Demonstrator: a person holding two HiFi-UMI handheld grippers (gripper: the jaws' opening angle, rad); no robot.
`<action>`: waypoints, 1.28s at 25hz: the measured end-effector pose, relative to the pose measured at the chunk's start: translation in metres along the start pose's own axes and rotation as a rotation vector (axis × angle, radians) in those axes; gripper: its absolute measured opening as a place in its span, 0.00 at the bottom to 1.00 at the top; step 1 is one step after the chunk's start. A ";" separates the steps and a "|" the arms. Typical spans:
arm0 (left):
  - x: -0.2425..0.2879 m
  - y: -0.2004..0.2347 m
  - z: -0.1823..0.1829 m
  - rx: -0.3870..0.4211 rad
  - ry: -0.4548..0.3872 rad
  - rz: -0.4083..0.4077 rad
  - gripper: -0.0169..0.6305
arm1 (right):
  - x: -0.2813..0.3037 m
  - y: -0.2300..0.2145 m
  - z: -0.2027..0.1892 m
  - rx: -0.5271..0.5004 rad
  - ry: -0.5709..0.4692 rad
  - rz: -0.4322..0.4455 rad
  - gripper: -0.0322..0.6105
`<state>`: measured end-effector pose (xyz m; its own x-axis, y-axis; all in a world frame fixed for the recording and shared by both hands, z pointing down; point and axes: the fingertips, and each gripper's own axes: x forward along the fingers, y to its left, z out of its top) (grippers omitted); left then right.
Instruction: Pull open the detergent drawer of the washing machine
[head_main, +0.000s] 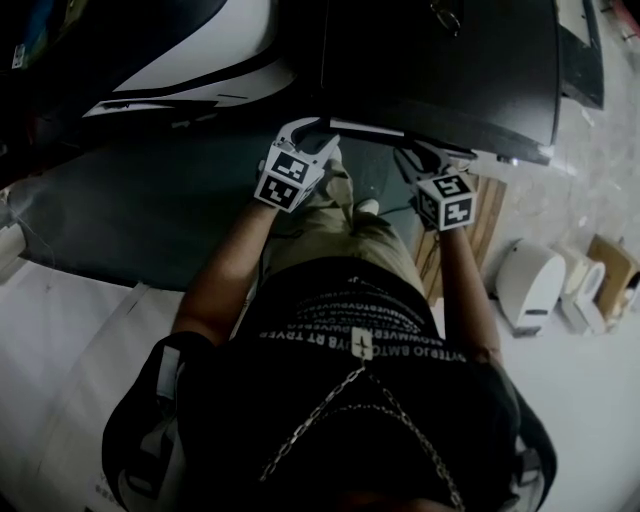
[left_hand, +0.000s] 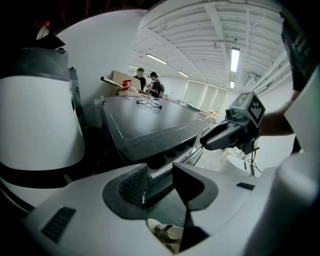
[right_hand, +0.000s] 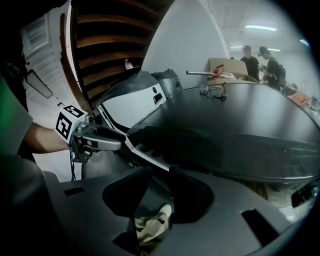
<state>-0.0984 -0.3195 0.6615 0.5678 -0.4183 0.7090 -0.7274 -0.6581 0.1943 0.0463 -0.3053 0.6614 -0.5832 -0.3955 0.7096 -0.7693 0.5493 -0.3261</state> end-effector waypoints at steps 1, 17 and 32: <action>-0.001 0.000 0.000 -0.004 0.004 0.000 0.24 | -0.001 0.001 0.000 0.000 0.000 -0.002 0.22; -0.018 -0.027 -0.026 -0.028 -0.005 -0.010 0.24 | -0.016 0.023 -0.032 -0.029 0.021 -0.024 0.22; -0.028 -0.046 -0.044 -0.029 -0.004 0.003 0.24 | -0.027 0.036 -0.054 -0.030 0.038 -0.013 0.22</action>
<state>-0.0978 -0.2497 0.6622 0.5675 -0.4227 0.7066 -0.7398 -0.6384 0.2123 0.0485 -0.2356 0.6644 -0.5624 -0.3749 0.7370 -0.7684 0.5662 -0.2983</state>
